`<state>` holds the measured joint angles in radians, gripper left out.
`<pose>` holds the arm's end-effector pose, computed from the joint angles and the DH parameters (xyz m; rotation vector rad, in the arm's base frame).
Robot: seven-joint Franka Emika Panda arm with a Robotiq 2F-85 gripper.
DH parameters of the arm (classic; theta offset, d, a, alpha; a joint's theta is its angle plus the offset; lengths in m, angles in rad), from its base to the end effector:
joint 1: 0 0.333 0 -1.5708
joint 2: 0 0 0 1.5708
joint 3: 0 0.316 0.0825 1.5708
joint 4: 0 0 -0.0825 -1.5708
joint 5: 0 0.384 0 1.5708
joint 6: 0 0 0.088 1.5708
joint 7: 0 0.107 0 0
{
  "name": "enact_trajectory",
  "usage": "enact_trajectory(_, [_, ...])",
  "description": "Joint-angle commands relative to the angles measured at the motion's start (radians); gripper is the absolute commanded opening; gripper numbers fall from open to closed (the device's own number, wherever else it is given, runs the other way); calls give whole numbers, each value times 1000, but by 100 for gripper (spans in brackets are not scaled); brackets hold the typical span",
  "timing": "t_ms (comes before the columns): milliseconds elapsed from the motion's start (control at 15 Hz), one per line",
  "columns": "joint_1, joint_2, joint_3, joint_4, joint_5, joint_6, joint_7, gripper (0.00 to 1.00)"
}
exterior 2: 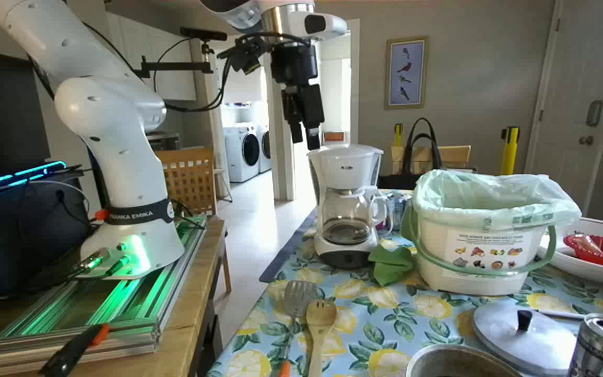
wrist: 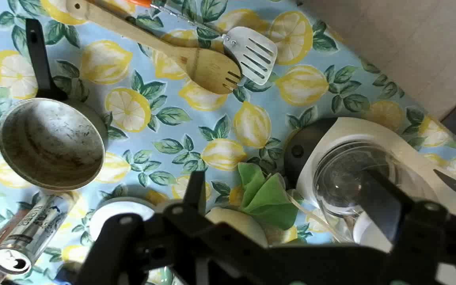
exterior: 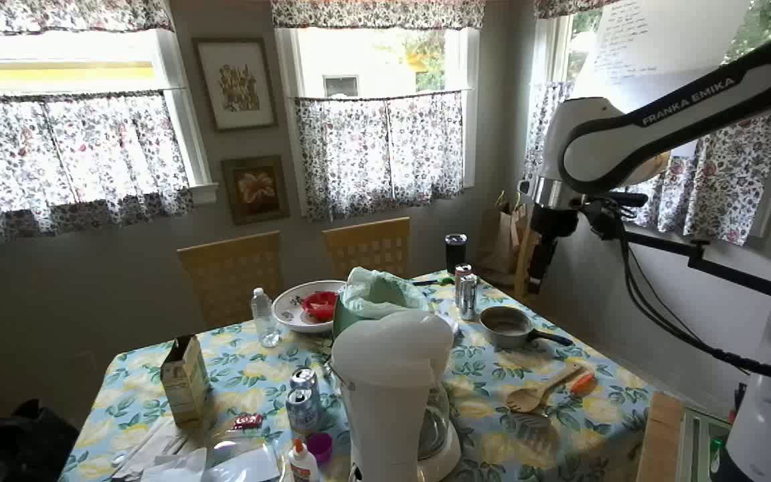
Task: Put the can into the bin
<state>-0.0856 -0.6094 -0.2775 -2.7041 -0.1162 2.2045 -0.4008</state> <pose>0.3384 -0.1280 0.4140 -3.1058 -0.2222 -0.1736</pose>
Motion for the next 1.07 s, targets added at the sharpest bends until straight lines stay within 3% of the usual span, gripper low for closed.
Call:
enact_trajectory(0, [-10, 1, 10, 1, 8, -2, -5, 100])
enact_trajectory(333, [-10, 1, 10, 1, 8, -2, -5, 100])
enact_trajectory(400, [-31, 85, 18, 50, 35, 49, 104, 100])
enact_trajectory(800, [-7, 344, -73, 277, 254, 106, 130, 100])
enact_trajectory(1000, [-35, 463, -77, 394, 277, 148, 119, 100])
